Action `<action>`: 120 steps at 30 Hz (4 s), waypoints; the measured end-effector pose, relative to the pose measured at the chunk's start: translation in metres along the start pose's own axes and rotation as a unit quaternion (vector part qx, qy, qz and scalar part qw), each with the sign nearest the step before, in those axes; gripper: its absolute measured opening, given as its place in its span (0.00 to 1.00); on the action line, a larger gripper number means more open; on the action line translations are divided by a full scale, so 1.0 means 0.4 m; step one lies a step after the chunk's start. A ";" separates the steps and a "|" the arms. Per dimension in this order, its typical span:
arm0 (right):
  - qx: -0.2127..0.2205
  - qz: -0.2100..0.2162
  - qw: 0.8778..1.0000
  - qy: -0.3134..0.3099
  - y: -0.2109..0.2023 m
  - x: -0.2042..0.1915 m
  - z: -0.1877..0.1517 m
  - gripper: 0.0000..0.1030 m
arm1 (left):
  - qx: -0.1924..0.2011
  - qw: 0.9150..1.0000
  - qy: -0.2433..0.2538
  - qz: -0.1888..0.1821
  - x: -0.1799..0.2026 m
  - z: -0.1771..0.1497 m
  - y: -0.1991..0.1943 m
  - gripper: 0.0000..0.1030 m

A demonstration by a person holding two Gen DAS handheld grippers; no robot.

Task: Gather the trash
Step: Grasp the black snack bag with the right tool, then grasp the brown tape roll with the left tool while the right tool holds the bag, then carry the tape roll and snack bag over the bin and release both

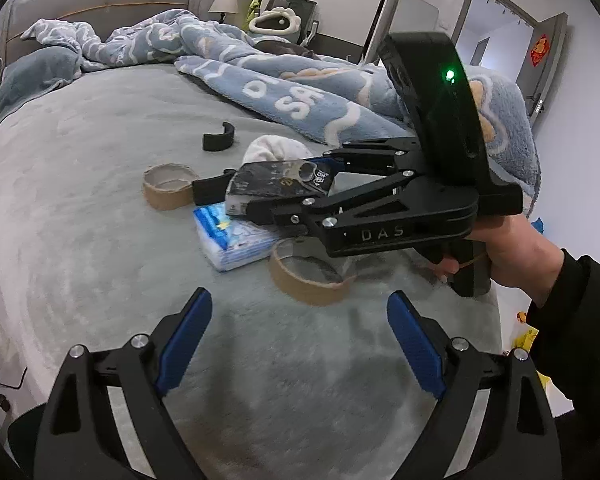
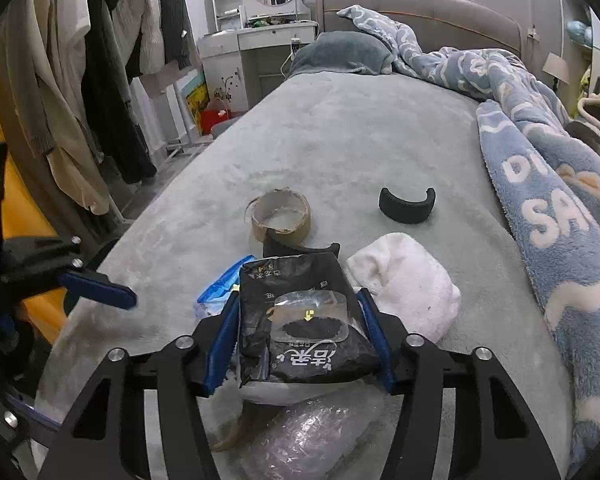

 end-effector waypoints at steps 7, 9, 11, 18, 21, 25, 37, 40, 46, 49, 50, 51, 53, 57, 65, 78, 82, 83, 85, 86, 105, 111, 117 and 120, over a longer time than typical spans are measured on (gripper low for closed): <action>0.020 0.004 0.999 0.027 -0.062 0.009 0.018 0.55 | 0.015 1.000 0.015 -0.004 0.040 0.008 0.027 0.88; 0.031 0.010 0.999 0.038 -0.080 0.007 0.027 0.55 | 0.014 1.000 0.015 -0.003 0.044 0.003 0.039 0.87; 0.045 0.017 0.998 0.049 -0.108 0.005 0.038 0.55 | 0.013 1.000 0.017 0.001 0.046 -0.001 0.053 0.87; 0.078 0.021 0.993 0.081 -0.193 0.001 0.051 0.55 | 0.014 1.000 0.012 0.021 0.036 0.002 0.077 0.82; 0.084 0.008 0.992 0.098 -0.224 0.014 0.042 0.55 | 0.014 1.000 0.003 0.027 0.025 0.003 0.085 0.79; 0.082 -0.010 0.990 0.117 -0.250 0.023 0.014 0.55 | 0.010 1.000 -0.008 0.027 0.016 0.003 0.097 0.73; 0.086 -0.075 0.973 0.199 -0.318 0.003 -0.056 0.55 | -0.004 0.999 -0.006 0.037 0.020 0.002 0.101 0.56; 0.085 -0.110 0.964 0.225 -0.322 -0.013 -0.070 0.55 | -0.005 0.999 -0.013 0.042 0.009 0.003 0.081 0.56; 0.084 -0.142 0.958 0.233 -0.309 -0.074 -0.064 0.55 | 0.005 0.999 -0.041 0.035 -0.021 0.013 0.015 0.56; 0.079 -0.162 0.955 0.236 -0.297 -0.110 -0.058 0.55 | 0.008 0.998 -0.040 0.052 -0.046 0.010 -0.024 0.56; 0.076 -0.169 0.954 0.236 -0.291 -0.120 -0.056 0.55 | 0.007 0.998 -0.040 0.056 -0.055 0.009 -0.033 0.56; 0.073 -0.173 0.954 0.234 -0.286 -0.126 -0.052 0.55 | 0.007 0.997 -0.041 0.063 -0.068 0.007 -0.046 0.56; 0.065 -0.179 0.956 0.224 -0.264 -0.145 -0.039 0.55 | 0.011 0.996 -0.048 0.071 -0.093 0.007 -0.067 0.56; 0.056 -0.179 0.963 0.194 -0.219 -0.182 -0.008 0.55 | 0.020 0.994 -0.059 0.091 -0.155 0.012 -0.118 0.56; 0.045 -0.148 0.975 0.162 -0.117 -0.251 0.051 0.55 | 0.022 0.989 -0.067 0.132 -0.267 0.002 -0.185 0.56; 0.023 -0.101 0.985 0.138 0.030 -0.369 0.124 0.55 | -0.033 0.976 -0.094 0.192 -0.468 -0.116 -0.244 0.56; 0.009 -0.084 0.988 0.130 0.088 -0.414 0.135 0.55 | -0.056 0.971 -0.104 0.210 -0.519 -0.152 -0.260 0.56; 0.006 -0.081 0.988 0.129 0.098 -0.425 0.136 0.55 | -0.063 0.969 -0.109 0.214 -0.533 -0.163 -0.266 0.56; -0.001 -0.071 0.990 0.125 0.128 -0.452 0.142 0.55 | -0.076 0.965 -0.123 0.218 -0.560 -0.186 -0.276 0.56; -0.004 -0.068 0.990 0.124 0.138 -0.460 0.145 0.55 | -0.083 0.963 -0.131 0.219 -0.572 -0.196 -0.280 0.56; -0.075 -0.027 0.991 0.104 0.321 -0.593 0.138 0.55 | -0.227 0.935 -0.178 0.204 -0.661 -0.391 -0.309 0.57; -0.088 -0.020 0.991 0.098 0.353 -0.620 0.133 0.55 | -0.225 0.934 -0.191 0.203 -0.681 -0.398 -0.342 0.72; -0.114 -0.009 0.989 0.092 0.401 -0.645 0.107 0.55 | -0.179 0.941 -0.190 0.214 -0.703 -0.359 -0.386 0.83; -0.127 -0.007 0.988 0.088 0.421 -0.656 0.090 0.55 | -0.152 0.944 -0.194 0.218 -0.716 -0.335 -0.407 0.83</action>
Point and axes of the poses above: each gripper's, at about its wrist camera, not at the fingertips, and y roughly the way its jaws point, x to its right, z to its top, the point moved 5 cm from there along y, roughly the way its jaws point, and after that the axes turned 9 degrees about x, right-handed, at the moved point
